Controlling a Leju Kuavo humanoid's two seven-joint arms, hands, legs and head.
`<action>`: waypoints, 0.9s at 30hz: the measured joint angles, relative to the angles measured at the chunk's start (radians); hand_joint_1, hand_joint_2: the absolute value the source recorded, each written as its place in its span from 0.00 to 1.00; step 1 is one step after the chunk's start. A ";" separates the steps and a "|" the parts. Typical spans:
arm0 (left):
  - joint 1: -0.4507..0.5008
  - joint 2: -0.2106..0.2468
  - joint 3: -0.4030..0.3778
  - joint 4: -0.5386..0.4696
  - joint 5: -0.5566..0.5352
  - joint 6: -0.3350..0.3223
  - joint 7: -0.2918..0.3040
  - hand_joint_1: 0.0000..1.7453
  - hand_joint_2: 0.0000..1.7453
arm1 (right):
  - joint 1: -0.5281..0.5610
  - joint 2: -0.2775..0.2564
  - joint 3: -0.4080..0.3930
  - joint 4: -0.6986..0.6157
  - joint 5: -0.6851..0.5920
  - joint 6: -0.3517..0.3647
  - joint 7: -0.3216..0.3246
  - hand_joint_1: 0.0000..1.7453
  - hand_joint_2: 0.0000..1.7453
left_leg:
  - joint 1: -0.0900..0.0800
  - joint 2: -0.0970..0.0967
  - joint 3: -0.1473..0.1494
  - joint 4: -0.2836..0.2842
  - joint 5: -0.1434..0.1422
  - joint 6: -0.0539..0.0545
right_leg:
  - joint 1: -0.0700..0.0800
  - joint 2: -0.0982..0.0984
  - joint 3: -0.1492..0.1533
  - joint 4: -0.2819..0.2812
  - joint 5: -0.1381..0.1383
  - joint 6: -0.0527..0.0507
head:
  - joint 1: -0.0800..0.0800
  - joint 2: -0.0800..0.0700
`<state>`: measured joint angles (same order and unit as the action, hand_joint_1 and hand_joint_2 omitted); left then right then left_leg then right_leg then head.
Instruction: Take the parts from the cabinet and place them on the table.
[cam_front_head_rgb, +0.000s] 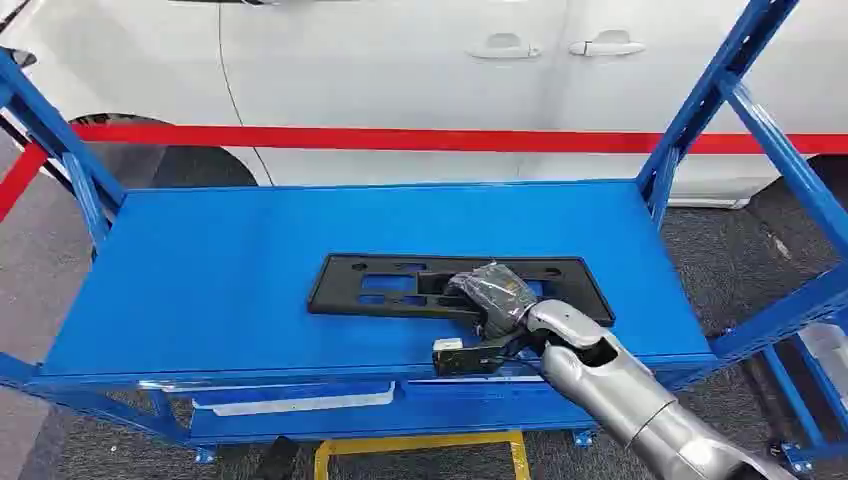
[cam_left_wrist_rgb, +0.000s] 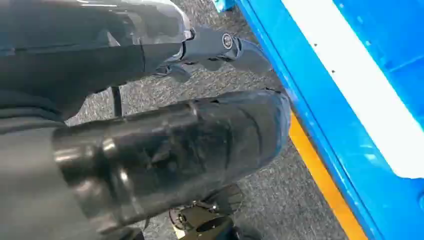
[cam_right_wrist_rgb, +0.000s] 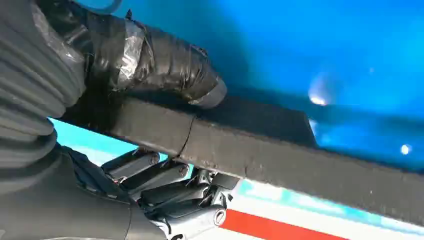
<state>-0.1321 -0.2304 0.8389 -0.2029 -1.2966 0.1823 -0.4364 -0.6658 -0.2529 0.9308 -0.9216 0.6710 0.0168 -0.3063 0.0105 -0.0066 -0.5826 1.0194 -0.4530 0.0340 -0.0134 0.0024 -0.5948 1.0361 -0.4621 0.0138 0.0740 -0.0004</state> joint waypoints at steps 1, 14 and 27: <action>0.000 0.000 0.000 0.000 0.000 0.000 0.000 0.00 0.00 | -0.002 0.000 0.000 0.000 0.001 0.000 0.000 0.94 1.00 | -0.002 -0.001 -0.002 0.003 -0.001 -0.005 | 0.004 0.002 -0.002 -0.007 0.007 -0.004 | 0.000 0.000; 0.004 0.003 0.000 0.000 0.012 0.000 0.000 0.00 0.00 | 0.003 0.000 -0.018 0.000 0.038 -0.038 0.011 0.99 1.00 | 0.016 0.002 -0.018 0.085 -0.021 -0.047 | -0.003 -0.005 0.008 -0.014 0.015 -0.030 | -0.001 0.000; 0.007 0.006 -0.001 0.000 0.030 0.003 -0.002 0.00 0.00 | 0.042 -0.022 -0.043 -0.066 0.258 -0.125 0.124 1.00 1.00 | 0.008 0.001 0.003 0.005 -0.007 0.007 | -0.001 0.001 -0.135 0.269 -0.093 0.013 | 0.002 0.000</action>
<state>-0.1248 -0.2243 0.8381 -0.2029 -1.2665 0.1850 -0.4379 -0.6238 -0.2747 0.8881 -0.9873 0.9290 -0.1084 -0.1827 0.0187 -0.0061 -0.5800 1.0240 -0.4600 0.0410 -0.0146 0.0032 -0.7295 1.3050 -0.5551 0.0270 0.0755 -0.0004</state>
